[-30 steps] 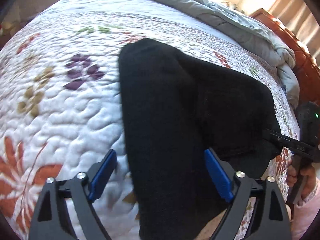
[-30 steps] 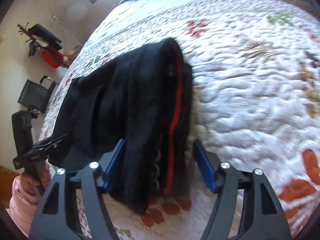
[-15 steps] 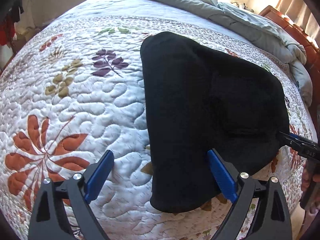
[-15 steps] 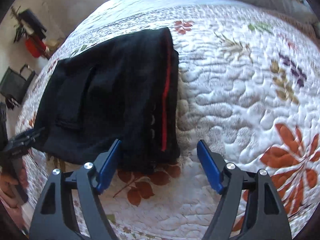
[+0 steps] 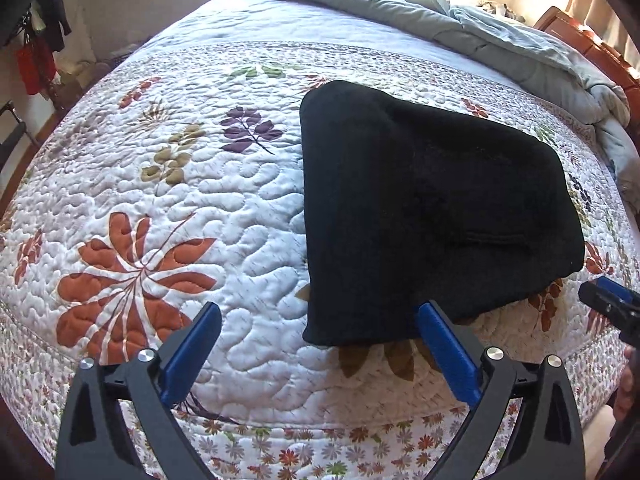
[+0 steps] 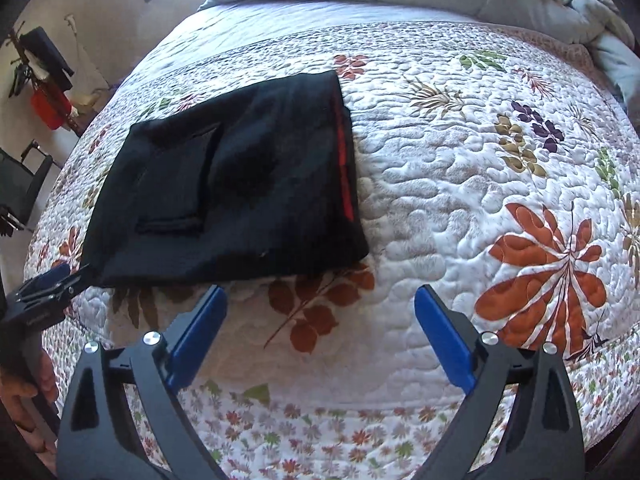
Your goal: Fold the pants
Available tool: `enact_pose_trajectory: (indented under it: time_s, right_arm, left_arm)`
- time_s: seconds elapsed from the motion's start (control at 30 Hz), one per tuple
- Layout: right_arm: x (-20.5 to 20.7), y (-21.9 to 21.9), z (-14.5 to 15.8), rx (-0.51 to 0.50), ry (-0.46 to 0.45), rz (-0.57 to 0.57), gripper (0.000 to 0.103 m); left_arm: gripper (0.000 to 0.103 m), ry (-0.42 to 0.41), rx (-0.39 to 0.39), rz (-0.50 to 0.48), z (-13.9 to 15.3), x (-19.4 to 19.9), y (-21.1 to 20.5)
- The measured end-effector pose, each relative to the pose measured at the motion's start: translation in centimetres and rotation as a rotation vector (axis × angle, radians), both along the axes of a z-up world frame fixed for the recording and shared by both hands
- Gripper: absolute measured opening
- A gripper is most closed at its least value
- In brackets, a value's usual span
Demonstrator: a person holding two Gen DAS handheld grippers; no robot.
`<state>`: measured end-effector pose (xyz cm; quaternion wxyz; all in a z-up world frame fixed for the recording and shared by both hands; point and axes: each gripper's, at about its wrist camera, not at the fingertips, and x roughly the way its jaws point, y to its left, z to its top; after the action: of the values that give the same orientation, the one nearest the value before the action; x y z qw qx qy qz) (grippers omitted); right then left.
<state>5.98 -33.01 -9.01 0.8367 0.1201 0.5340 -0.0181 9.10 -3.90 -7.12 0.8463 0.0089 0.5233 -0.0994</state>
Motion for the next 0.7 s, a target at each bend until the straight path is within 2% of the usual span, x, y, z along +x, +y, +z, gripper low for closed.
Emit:
enact_pose_trajectory:
  time_s: [0.27, 0.7]
  right_arm:
    - [-0.8, 1.4, 1.1, 0.021, -0.002, 0.024, 0.094]
    - [-1.5, 1.9, 2.0, 0.041, -0.012, 0.041, 0.094]
  left_arm:
    - [0.099, 0.002, -0.043, 0.015, 0.4, -0.7, 0.6]
    - [0.099, 0.002, -0.024, 0.017, 1.5, -1.9, 0.9]
